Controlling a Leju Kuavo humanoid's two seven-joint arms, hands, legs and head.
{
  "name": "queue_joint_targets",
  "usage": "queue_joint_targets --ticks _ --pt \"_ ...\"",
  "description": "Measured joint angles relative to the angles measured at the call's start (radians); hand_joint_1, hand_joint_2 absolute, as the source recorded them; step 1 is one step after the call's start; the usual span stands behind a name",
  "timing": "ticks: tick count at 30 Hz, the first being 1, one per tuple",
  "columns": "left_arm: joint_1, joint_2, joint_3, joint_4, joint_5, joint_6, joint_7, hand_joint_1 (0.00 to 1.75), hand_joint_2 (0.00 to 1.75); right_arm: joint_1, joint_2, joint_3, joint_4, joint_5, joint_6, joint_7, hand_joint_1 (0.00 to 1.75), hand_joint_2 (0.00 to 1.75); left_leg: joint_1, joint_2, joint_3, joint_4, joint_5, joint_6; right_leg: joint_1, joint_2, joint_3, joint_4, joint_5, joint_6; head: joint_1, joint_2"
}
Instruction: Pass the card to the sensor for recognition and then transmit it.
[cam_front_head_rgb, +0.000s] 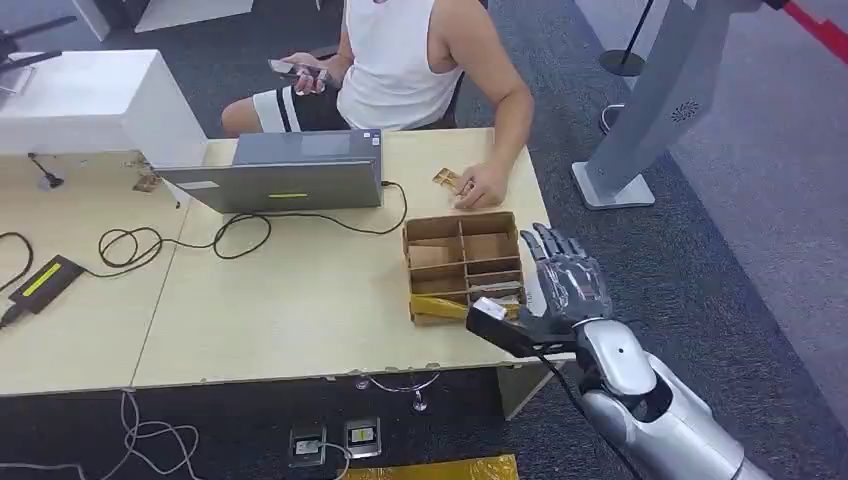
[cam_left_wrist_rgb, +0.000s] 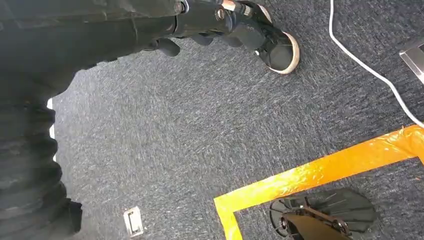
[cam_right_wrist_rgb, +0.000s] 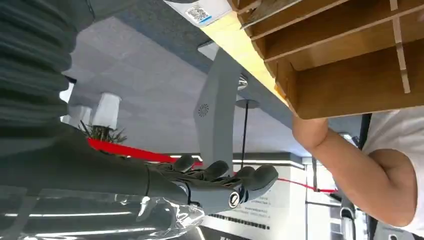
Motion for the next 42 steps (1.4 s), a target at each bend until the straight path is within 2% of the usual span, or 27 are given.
queue_joint_targets --ticks 8,18,30,42 --pt "0.001 0.0 0.0 0.0 0.002 -0.001 0.0 0.0 1.75 -0.023 0.022 0.01 0.049 -0.014 -0.002 -0.03 0.0 1.75 0.0 0.0 0.0 0.0 0.0 0.0 0.0 0.0 0.0 0.0 0.0 0.0 0.0 0.0" --pt "0.0 0.0 0.0 -0.005 -0.004 -0.002 0.0 0.0 1.75 -0.041 0.071 0.042 0.126 -0.051 -0.045 -0.082 0.0 1.75 0.0 0.0 0.0 0.0 0.0 0.0 0.0 0.0 0.0 0.0 0.0 0.0 0.0 0.0" --pt "0.0 0.0 0.0 -0.008 -0.014 -0.003 0.004 0.0 1.75 -0.065 0.125 0.086 0.208 -0.076 -0.076 -0.113 0.0 1.75 0.0 0.0 0.0 0.0 0.0 0.0 0.0 0.0 0.0 0.0 0.0 0.0 0.0 0.0" --pt "0.0 0.0 0.0 -0.008 -0.016 -0.003 0.006 0.0 1.75 -0.081 0.146 0.117 0.259 -0.089 -0.085 -0.114 0.0 1.75 0.0 0.0 0.0 0.0 0.0 0.0 0.0 0.0 0.0 0.0 0.0 0.0 0.0 0.0"
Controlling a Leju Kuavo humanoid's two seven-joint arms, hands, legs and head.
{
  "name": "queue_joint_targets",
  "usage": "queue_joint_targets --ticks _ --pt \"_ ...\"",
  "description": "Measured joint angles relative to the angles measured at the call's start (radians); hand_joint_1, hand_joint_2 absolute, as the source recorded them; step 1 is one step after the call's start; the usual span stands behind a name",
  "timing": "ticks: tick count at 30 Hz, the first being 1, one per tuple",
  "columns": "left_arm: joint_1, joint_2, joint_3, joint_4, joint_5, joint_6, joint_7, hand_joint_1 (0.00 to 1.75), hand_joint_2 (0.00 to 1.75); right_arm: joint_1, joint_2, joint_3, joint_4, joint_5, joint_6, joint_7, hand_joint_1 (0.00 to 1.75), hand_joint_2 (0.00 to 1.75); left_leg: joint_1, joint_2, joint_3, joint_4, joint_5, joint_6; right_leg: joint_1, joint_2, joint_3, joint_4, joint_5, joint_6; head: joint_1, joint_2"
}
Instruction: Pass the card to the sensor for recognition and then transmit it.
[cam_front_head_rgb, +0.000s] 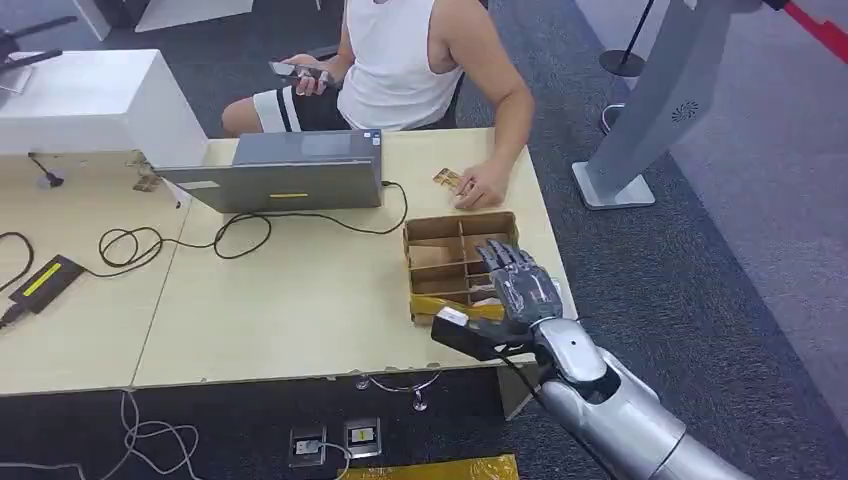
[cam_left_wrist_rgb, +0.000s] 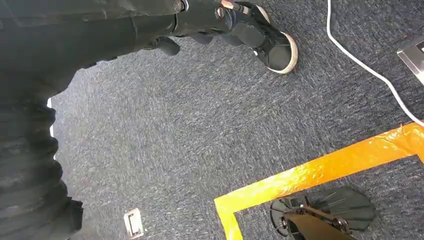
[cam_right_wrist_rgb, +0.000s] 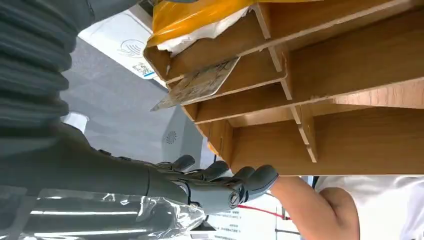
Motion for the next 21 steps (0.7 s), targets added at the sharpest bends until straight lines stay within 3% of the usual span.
queue_joint_targets --ticks 21 --pt "0.001 0.0 0.0 0.0 -0.009 0.0 0.001 0.0 1.75 -0.011 0.012 0.014 0.055 -0.045 -0.02 0.031 0.0 1.75 0.0 0.0 0.0 0.0 0.0 0.0 0.0 0.0 0.0 0.0 0.0 0.0 0.0 0.0"
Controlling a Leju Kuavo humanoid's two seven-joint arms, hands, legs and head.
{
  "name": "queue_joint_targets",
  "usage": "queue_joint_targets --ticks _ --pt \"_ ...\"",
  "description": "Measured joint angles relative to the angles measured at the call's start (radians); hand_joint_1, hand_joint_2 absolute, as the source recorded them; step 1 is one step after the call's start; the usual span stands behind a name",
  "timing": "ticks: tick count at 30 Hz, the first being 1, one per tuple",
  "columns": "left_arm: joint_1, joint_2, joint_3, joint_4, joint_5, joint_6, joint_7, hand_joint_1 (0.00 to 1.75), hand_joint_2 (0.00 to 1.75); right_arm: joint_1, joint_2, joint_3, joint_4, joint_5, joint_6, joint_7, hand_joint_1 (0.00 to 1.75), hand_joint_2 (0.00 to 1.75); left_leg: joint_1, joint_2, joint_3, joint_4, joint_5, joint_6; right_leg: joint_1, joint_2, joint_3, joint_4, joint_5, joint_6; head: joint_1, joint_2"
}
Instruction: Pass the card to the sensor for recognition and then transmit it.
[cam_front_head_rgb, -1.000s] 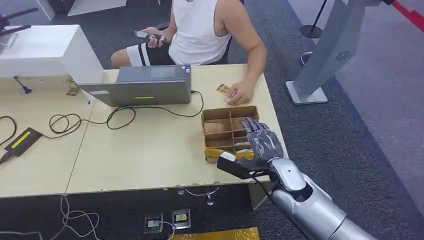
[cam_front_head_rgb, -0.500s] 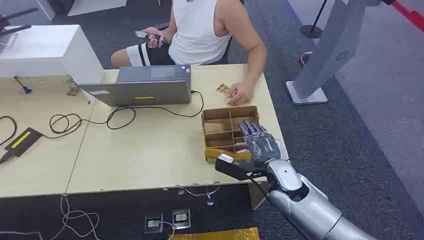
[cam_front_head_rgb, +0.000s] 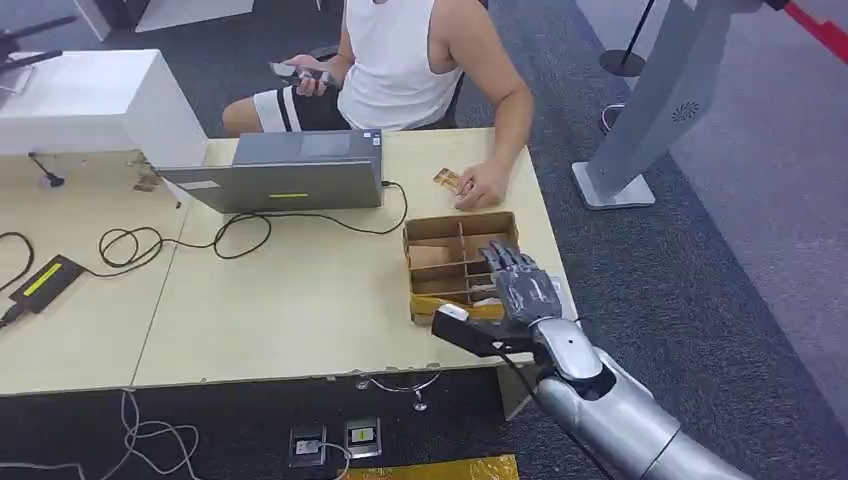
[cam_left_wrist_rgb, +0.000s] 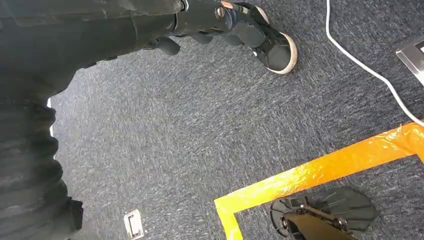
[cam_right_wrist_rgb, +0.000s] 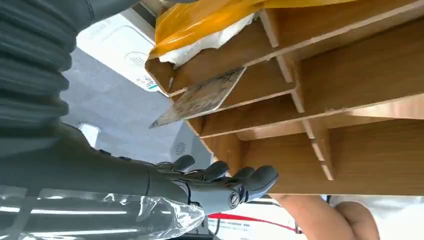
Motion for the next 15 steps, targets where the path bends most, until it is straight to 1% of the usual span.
queue_joint_targets --ticks 15 --pt "-0.004 0.003 0.0 0.0 -0.023 -0.011 0.011 0.0 1.75 0.0 -0.001 -0.005 0.044 -0.008 -0.021 0.016 0.0 1.75 0.0 0.0 0.0 0.0 0.0 0.0 0.0 0.0 0.0 0.0 0.0 0.0 0.0 0.0"
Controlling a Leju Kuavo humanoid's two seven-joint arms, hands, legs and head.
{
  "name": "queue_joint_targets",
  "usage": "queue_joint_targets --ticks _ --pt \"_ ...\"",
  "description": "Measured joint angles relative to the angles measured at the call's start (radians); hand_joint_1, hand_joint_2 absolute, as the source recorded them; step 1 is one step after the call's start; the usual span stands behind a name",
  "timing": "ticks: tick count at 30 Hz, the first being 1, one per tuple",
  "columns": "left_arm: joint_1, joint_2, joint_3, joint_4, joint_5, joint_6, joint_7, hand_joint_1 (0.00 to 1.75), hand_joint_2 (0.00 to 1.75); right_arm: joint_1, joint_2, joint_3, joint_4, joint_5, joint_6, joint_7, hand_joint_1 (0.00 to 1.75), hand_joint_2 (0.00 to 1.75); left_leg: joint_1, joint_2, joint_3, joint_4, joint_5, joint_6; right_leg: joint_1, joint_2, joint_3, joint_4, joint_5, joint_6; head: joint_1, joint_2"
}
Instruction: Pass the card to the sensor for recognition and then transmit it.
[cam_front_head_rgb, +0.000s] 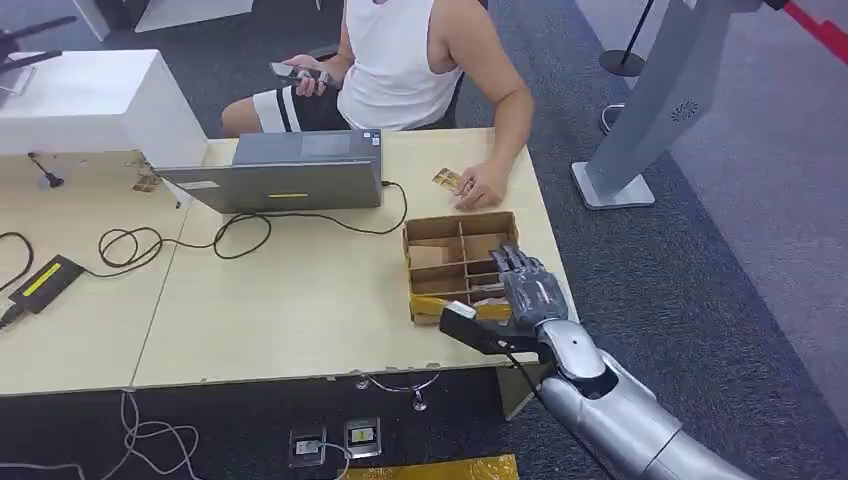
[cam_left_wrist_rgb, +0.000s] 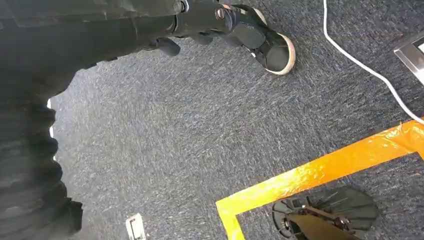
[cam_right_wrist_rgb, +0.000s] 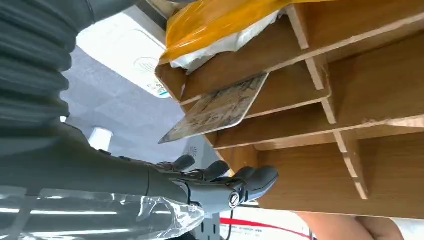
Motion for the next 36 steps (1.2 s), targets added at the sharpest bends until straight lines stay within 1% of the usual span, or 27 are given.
queue_joint_targets --ticks 12,33,34,35,36 --pt "-0.005 0.001 0.0 0.0 -0.013 -0.007 0.009 0.0 1.75 0.0 -0.004 -0.011 0.006 0.0 -0.004 0.014 0.0 1.75 0.0 0.0 0.0 0.0 0.0 0.0 0.0 0.0 0.0 0.0 0.0 0.0 0.0 0.0" --pt "-0.007 0.002 0.0 0.0 -0.025 -0.015 0.009 0.0 1.75 -0.001 -0.004 -0.011 0.006 0.002 -0.011 0.004 0.0 1.75 0.0 0.0 0.0 0.0 0.0 0.0 0.0 0.0 0.0 0.0 0.0 0.0 0.0 0.0" --pt "-0.007 0.002 0.0 0.0 -0.025 -0.015 0.009 0.0 1.75 -0.002 -0.004 -0.011 0.006 0.002 -0.011 0.003 1.59 1.75 0.0 0.0 0.0 0.0 0.0 0.0 0.0 0.0 0.0 0.0 0.0 0.0 0.0 0.0" --pt "-0.007 0.002 0.0 0.0 -0.025 -0.014 0.009 0.0 1.75 -0.003 -0.004 -0.011 0.006 0.002 -0.011 0.003 1.75 1.75 0.0 0.0 0.0 0.0 0.0 0.0 0.0 0.0 0.0 0.0 0.0 0.0 0.0 0.0" --pt "-0.007 0.002 0.0 0.0 -0.026 -0.014 0.009 0.0 1.75 -0.004 -0.004 -0.011 0.006 0.002 -0.011 0.003 1.75 1.75 0.0 0.0 0.0 0.0 0.0 0.0 0.0 0.0 0.0 0.0 0.0 0.0 0.0 0.0"
